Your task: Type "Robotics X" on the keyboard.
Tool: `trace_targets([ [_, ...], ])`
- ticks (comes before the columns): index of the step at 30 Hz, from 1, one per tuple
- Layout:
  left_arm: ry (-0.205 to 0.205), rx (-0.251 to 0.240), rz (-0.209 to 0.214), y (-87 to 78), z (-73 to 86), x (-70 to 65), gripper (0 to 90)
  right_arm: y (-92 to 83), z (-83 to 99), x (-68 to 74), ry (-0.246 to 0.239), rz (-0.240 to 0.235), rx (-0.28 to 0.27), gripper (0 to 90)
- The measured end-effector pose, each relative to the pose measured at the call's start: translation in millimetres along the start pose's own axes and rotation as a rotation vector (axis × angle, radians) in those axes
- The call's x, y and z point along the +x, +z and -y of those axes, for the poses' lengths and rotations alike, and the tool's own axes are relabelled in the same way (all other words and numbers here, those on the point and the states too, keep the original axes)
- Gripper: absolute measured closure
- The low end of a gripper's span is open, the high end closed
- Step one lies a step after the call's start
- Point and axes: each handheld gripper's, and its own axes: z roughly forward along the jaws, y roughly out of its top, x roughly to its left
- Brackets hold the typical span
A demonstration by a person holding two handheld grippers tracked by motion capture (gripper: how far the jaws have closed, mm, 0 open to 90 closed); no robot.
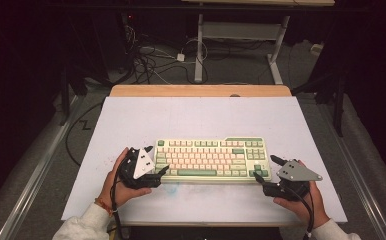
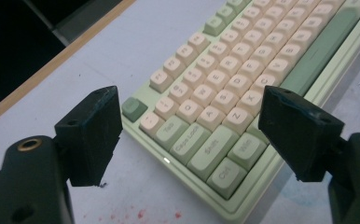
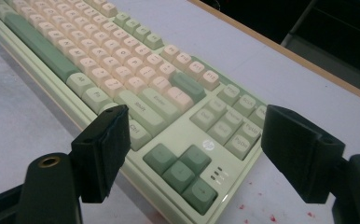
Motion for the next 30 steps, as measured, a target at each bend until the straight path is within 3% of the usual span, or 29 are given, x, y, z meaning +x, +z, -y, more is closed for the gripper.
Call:
trace_targets([
  [18,-0.021,0.051,-0.002,-7.1,23.1,-1.9,20.2,15.8,-19.2,4.3,-0.002,-0.03,-0.019,27.6],
  [24,-0.021,0.062,-0.002,-8.5,28.2,-3.4,20.3,20.5,-24.1,9.9,-0.012,-0.064,-0.035,41.0],
  [30,-0.026,0.07,0.006,-10.4,31.4,-3.8,20.3,24.0,-30.6,14.3,-0.022,-0.11,-0.048,62.4],
])
